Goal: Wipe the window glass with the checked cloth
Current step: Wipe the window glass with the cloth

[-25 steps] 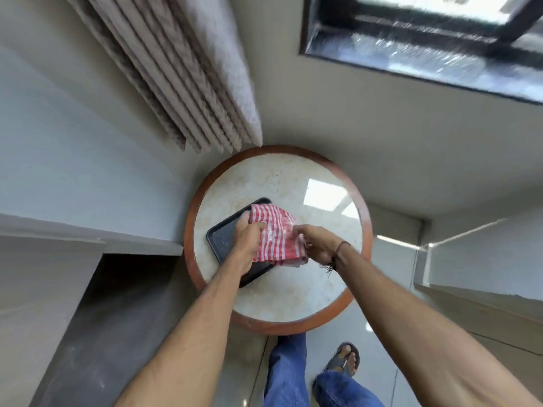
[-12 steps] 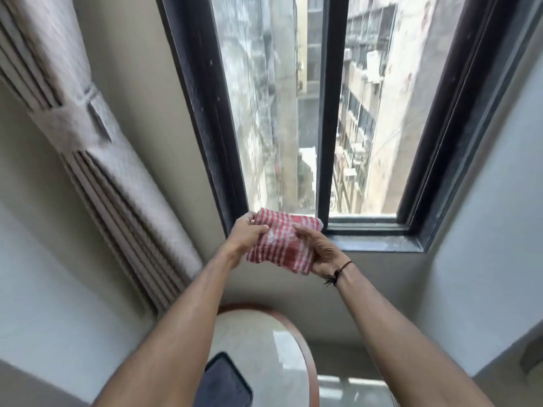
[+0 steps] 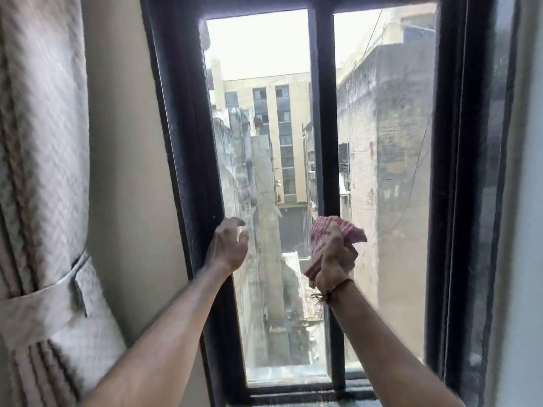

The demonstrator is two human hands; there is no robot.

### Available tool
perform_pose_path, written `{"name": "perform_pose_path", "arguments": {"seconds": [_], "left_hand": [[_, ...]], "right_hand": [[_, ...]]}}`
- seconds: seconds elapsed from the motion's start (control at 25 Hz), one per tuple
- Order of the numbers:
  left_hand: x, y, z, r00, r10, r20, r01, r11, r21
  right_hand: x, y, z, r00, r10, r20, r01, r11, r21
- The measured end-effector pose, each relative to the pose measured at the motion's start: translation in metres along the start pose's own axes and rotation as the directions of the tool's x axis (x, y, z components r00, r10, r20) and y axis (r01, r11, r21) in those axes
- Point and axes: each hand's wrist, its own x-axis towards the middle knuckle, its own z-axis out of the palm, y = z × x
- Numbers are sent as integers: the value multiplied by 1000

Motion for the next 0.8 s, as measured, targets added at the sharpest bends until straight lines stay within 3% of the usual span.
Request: {"name": "perform_pose_path", "arguments": {"seconds": [0.08, 0.12, 0.16, 0.2, 0.28, 0.32, 0.36, 0.44, 0.52, 0.64, 0.72, 0.8], "left_hand": [[50, -2, -14, 971, 182, -156, -150, 969, 196], [72, -7, -22, 937, 284, -205, -211, 924, 319], [88, -14, -27, 902, 367, -227, -249, 872, 421], [98, -18, -32, 867, 441, -233, -272, 808, 522], [104, -20, -39, 834, 524, -172, -286, 677, 678], [127, -48, -25, 822, 541, -178, -284, 660, 696], [163, -75, -7, 774, 587, -237, -259, 634, 728], [162, -61, -3, 747, 602, -282, -253, 650, 717], [154, -60, -1, 697, 642, -320, -272, 649, 710], [162, -62, -1, 667, 664, -338, -271, 639, 720], [161, -62, 1, 672, 652, -350, -269, 656, 705], [162, -66, 5, 662, 654, -366, -242, 648, 722]], "right_hand": [[11, -5, 37, 925, -373, -74, 362, 923, -127], [17, 3, 50, 799, -600, -43, 578, 786, -220], [21, 16, 58, 613, -789, 46, 754, 565, -335], [28, 29, 57, 454, -857, 243, 826, 303, -476], [55, 49, 33, 342, -663, 666, 811, -150, -566], [86, 72, 42, 288, -588, 756, 775, -320, -545], [124, 91, 71, 240, -583, 776, 738, -409, -536], [134, 74, 85, 229, -653, 722, 746, -359, -561], [121, 82, 107, 102, -629, 771, 751, -459, -474], [130, 96, 76, -116, -317, 941, 715, -684, -142], [136, 83, 42, -112, -252, 961, 692, -714, -107], [139, 69, 53, -12, -457, 889, 716, -625, -311]]}}
